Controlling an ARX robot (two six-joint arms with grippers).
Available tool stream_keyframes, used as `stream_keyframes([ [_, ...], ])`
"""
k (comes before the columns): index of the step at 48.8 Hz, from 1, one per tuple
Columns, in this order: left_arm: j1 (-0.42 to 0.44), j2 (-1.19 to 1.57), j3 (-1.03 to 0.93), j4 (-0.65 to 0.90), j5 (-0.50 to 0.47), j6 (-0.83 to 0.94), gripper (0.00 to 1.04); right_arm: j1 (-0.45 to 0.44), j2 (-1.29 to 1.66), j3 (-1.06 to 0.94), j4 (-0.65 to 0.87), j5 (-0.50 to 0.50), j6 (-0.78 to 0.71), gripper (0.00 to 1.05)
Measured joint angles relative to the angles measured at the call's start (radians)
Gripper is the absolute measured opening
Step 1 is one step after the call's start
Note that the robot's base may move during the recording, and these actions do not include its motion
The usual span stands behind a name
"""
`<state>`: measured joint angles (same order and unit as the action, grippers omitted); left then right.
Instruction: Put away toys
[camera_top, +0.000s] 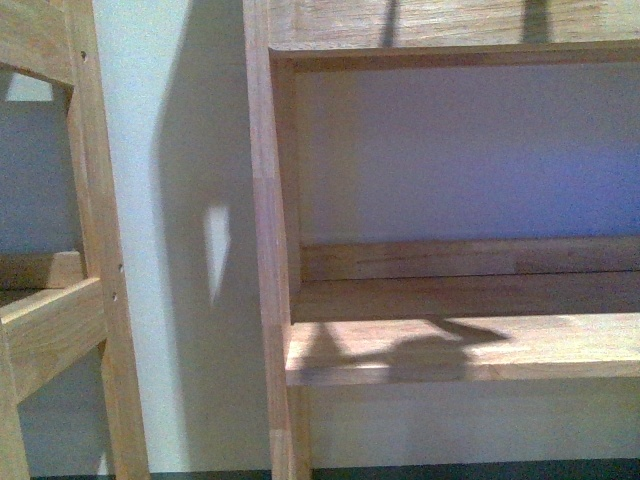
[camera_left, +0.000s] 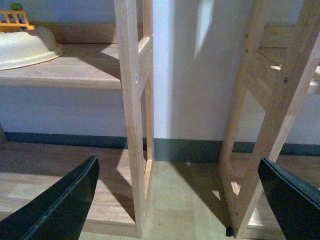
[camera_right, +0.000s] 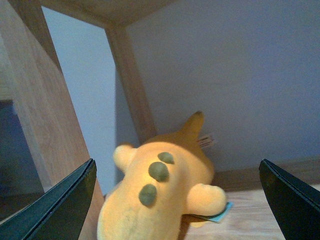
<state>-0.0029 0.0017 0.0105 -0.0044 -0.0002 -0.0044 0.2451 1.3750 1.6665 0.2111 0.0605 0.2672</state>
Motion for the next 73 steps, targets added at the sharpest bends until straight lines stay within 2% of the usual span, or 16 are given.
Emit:
stream_keyframes([
  [5, 0.0, 0.0, 0.0, 0.0, 0.0, 0.0, 0.99, -0.047, -0.191, -0.218, 0.067, -0.001, -0.089, 0.98],
  [13, 0.0, 0.0, 0.0, 0.0, 0.0, 0.0, 0.99, -0.177, -0.462, -0.516, 0.045, -0.074, -0.125, 0.98],
  [18, 0.0, 0.0, 0.0, 0.0, 0.0, 0.0, 0.99, -0.282, -0.594, -0.669, 0.003, -0.169, -0.086, 0.98],
  [22, 0.0, 0.0, 0.0, 0.0, 0.0, 0.0, 0.99, -0.402, -0.73, -0.824, -0.05, -0.268, -0.019, 0.98],
  [27, 0.0, 0.0, 0.0, 0.0, 0.0, 0.0, 0.99, -0.477, -0.885, -0.985, -0.132, -0.323, 0.049, 0.98],
  [30, 0.0, 0.0, 0.0, 0.0, 0.0, 0.0, 0.99, -0.45, -0.966, -1.068, -0.182, -0.302, 0.064, 0.98],
  [33, 0.0, 0.0, 0.0, 0.0, 0.0, 0.0, 0.99, -0.385, -1.019, -1.139, -0.196, -0.237, 0.08, 0.98],
  [42, 0.0, 0.0, 0.0, 0.0, 0.0, 0.0, 0.99, -0.077, -1.097, -1.292, -0.204, 0.039, 0.073, 0.97],
  [43, 0.0, 0.0, 0.0, 0.0, 0.0, 0.0, 0.99, -0.038, -1.102, -1.295, -0.24, 0.103, 0.029, 0.93],
  [45, 0.0, 0.0, 0.0, 0.0, 0.0, 0.0, 0.99, -0.018, -1.107, -1.303, -0.273, 0.138, -0.024, 0.88],
  [49, 0.0, 0.0, 0.0, 0.0, 0.0, 0.0, 0.99, -0.03, -1.133, -1.353, -0.286, 0.145, -0.146, 0.74],
  [55, 0.0, 0.0, 0.0, 0.0, 0.0, 0.0, 0.99, -0.09, -1.183, -1.423, -0.272, 0.077, -0.228, 0.5],
  [58, 0.0, 0.0, 0.0, 0.0, 0.0, 0.0, 0.99, -0.197, -1.208, -1.456, -0.265, -0.044, -0.244, 0.36],
  [61, 0.0, 0.0, 0.0, 0.0, 0.0, 0.0, 0.99, -0.234, -1.225, -1.481, -0.256, -0.048, -0.247, 0.24],
  [66, 0.0, 0.0, 0.0, 0.0, 0.0, 0.0, 0.99, -0.239, -1.249, -1.518, -0.244, -0.058, -0.257, 0.03],
  [73, 0.0, 0.0, 0.0, 0.0, 0.0, 0.0, 0.99, -0.241, -1.269, -1.546, -0.236, -0.058, -0.261, 0.03],
])
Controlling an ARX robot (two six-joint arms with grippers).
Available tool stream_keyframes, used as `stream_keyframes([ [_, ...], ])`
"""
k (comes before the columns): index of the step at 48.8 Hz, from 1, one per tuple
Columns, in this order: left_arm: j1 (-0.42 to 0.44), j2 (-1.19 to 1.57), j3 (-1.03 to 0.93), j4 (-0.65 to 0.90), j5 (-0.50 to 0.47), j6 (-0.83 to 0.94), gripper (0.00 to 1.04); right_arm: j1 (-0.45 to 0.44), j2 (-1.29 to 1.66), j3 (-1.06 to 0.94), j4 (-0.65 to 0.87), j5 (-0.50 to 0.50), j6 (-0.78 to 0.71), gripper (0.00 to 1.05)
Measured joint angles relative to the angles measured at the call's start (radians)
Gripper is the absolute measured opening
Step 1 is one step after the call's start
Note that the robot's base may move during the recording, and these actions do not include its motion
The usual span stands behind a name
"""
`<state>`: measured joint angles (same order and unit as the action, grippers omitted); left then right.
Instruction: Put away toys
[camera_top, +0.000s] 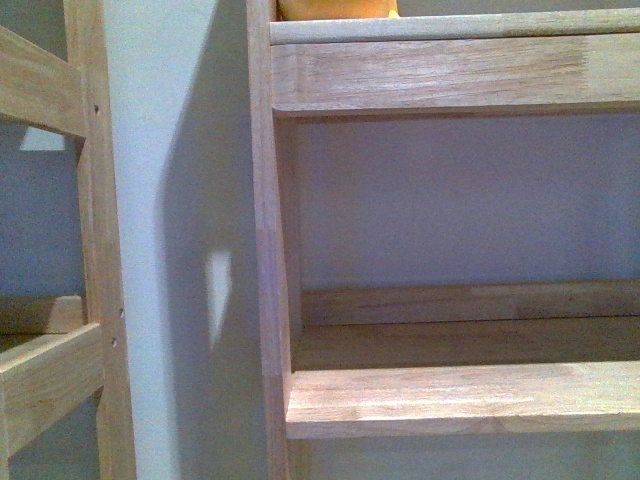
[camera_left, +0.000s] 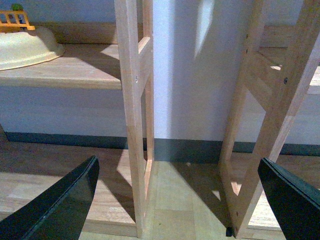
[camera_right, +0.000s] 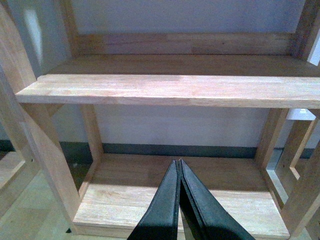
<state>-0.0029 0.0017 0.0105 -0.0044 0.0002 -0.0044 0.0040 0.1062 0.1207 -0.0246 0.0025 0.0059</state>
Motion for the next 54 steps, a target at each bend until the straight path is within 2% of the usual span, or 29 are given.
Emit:
stream_keyframes([
  [54, 0.0, 0.0, 0.0, 0.0, 0.0, 0.0, 0.99, -0.002, -0.099, -0.107, 0.02, -0.002, 0.0, 0.03],
])
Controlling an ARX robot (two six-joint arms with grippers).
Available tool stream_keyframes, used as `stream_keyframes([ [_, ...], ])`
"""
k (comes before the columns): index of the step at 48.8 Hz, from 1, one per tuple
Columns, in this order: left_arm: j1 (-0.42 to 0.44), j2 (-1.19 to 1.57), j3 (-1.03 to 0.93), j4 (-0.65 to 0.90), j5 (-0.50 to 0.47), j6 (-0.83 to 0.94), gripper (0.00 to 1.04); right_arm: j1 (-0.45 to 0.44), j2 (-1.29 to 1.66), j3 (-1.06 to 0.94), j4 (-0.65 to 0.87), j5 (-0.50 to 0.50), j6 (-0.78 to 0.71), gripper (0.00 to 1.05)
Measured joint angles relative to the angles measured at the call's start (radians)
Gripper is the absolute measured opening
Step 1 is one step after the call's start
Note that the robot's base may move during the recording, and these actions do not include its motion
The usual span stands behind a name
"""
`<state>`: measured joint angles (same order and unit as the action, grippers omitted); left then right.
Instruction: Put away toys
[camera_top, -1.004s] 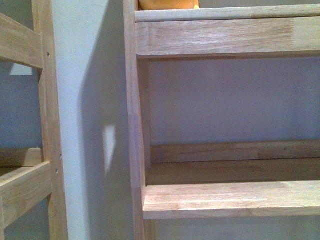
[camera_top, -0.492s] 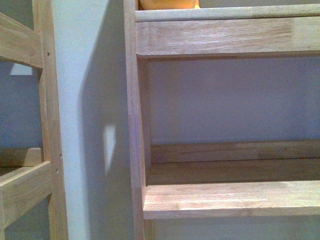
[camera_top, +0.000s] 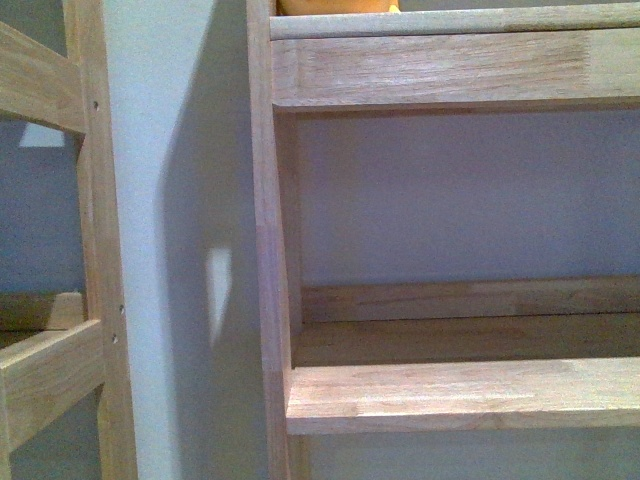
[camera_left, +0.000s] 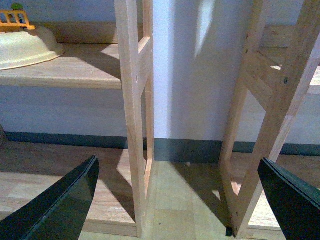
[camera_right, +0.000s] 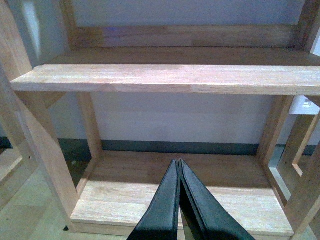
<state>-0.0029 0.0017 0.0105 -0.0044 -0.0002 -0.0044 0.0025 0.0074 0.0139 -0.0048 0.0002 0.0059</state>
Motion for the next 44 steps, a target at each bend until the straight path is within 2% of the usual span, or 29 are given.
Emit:
stream_keyframes([
  [4, 0.0, 0.0, 0.0, 0.0, 0.0, 0.0, 0.99, 0.0, 0.0, 0.0, 0.0, 0.0, -0.001, 0.04],
  [20, 0.0, 0.0, 0.0, 0.0, 0.0, 0.0, 0.99, 0.0, 0.0, 0.0, 0.0, 0.0, -0.002, 0.51],
  [23, 0.0, 0.0, 0.0, 0.0, 0.0, 0.0, 0.99, 0.0, 0.0, 0.0, 0.0, 0.0, -0.002, 0.65],
  [35, 0.0, 0.0, 0.0, 0.0, 0.0, 0.0, 0.99, 0.0, 0.0, 0.0, 0.0, 0.0, -0.002, 0.98],
  [44, 0.0, 0.0, 0.0, 0.0, 0.0, 0.0, 0.99, 0.0, 0.0, 0.0, 0.0, 0.0, -0.002, 0.98],
])
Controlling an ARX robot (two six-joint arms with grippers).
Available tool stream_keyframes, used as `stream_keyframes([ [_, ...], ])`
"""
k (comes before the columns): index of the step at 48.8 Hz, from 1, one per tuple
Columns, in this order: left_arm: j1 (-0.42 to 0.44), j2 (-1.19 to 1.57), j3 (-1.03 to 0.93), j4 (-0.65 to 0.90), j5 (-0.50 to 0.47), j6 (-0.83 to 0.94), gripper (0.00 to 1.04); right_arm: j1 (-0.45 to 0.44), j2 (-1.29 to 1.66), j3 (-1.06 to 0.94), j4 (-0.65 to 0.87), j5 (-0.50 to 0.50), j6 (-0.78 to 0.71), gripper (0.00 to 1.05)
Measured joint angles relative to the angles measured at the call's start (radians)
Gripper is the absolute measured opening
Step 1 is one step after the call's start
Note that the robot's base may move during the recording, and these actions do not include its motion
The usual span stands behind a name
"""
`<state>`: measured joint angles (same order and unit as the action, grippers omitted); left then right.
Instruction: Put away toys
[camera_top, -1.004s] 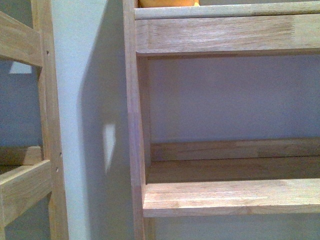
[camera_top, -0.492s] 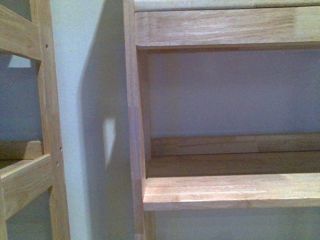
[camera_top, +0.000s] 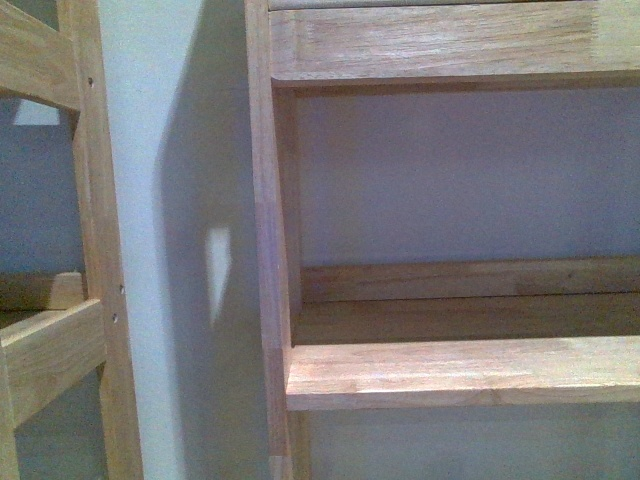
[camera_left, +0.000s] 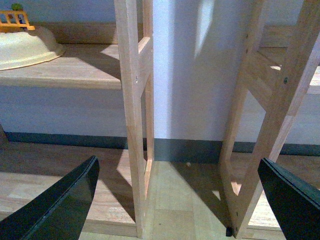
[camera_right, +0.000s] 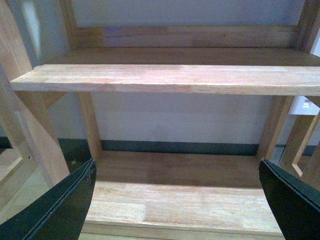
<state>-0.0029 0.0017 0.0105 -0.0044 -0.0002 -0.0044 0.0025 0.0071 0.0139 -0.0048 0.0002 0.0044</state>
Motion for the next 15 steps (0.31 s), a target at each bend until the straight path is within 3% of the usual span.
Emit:
stream_keyframes([
  [15, 0.0, 0.0, 0.0, 0.0, 0.0, 0.0, 0.99, 0.0, 0.0, 0.0, 0.0, 0.0, 0.0, 0.98],
])
